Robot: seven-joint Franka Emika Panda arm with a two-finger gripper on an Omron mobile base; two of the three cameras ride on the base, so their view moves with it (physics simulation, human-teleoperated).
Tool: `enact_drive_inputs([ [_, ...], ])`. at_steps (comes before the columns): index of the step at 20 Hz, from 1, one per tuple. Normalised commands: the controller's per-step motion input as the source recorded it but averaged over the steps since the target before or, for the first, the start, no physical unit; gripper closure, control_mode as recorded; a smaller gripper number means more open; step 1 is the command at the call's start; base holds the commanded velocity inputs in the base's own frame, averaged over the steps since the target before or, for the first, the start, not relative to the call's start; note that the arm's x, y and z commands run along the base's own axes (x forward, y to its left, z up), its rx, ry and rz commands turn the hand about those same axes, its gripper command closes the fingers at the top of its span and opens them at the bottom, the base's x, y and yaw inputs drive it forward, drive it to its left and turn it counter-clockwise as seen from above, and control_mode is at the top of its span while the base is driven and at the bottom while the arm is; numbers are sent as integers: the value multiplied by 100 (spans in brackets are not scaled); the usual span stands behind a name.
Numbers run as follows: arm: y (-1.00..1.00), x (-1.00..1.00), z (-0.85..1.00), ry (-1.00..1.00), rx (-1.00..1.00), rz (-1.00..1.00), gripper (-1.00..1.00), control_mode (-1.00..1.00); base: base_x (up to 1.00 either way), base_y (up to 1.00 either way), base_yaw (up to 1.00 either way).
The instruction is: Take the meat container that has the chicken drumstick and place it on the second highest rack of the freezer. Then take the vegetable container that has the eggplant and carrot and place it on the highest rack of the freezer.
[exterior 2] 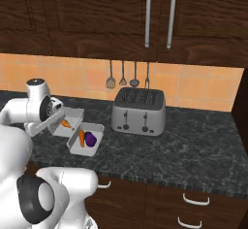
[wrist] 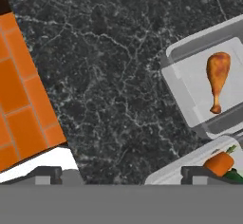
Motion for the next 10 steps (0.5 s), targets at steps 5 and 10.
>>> enact_drive_inputs([
  [5,0,37,-36,0,0,0,-100,-100,0,0,0],
  [10,0,41,-24,0,0,0,-100,-100,0,0,0],
])
